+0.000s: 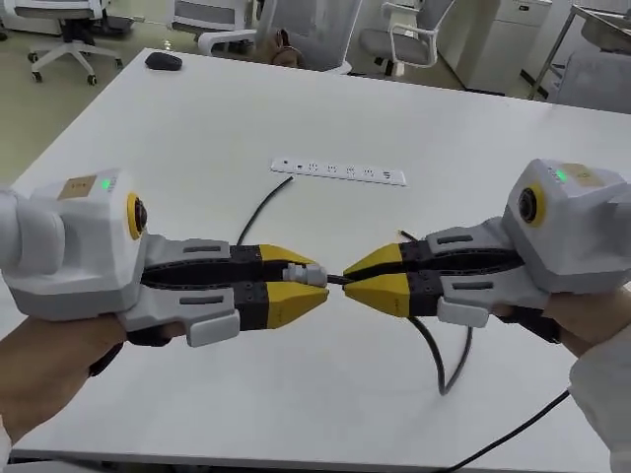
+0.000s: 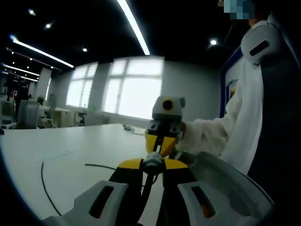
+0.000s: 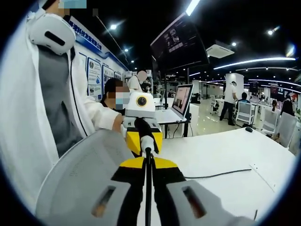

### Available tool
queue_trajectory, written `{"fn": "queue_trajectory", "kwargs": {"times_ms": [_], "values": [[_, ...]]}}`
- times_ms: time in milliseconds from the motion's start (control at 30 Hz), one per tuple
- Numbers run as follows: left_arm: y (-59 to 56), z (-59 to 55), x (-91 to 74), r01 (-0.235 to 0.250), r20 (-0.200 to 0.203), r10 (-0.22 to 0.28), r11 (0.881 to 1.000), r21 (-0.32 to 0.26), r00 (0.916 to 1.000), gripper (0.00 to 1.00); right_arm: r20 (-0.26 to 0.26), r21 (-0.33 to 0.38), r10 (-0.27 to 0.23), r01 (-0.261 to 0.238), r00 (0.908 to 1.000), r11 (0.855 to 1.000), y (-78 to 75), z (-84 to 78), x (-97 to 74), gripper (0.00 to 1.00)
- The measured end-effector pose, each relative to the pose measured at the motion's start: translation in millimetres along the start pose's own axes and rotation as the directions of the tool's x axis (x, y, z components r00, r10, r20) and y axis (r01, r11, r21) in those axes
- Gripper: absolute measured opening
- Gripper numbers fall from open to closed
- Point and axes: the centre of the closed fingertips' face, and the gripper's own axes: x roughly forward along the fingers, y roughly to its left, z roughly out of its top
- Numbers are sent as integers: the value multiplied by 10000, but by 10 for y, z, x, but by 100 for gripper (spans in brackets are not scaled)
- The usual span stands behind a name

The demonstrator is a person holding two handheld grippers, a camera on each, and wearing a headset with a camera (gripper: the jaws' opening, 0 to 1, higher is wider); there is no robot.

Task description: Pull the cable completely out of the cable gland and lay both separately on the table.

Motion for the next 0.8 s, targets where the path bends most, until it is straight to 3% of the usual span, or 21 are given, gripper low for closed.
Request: {"fn": "queue_trajectory", "kwargs": {"times_ms": [333, 800], "values": [[4, -6, 4, -63, -77, 63, 10000, 31, 10000, 17, -159, -62, -38, 37, 9999, 10000, -5, -34, -20, 4], [31, 25, -6, -150, 84, 150, 9999, 3, 9999, 17, -614, 95, -572, 579, 9965, 9983, -56, -264, -297, 4]]}}
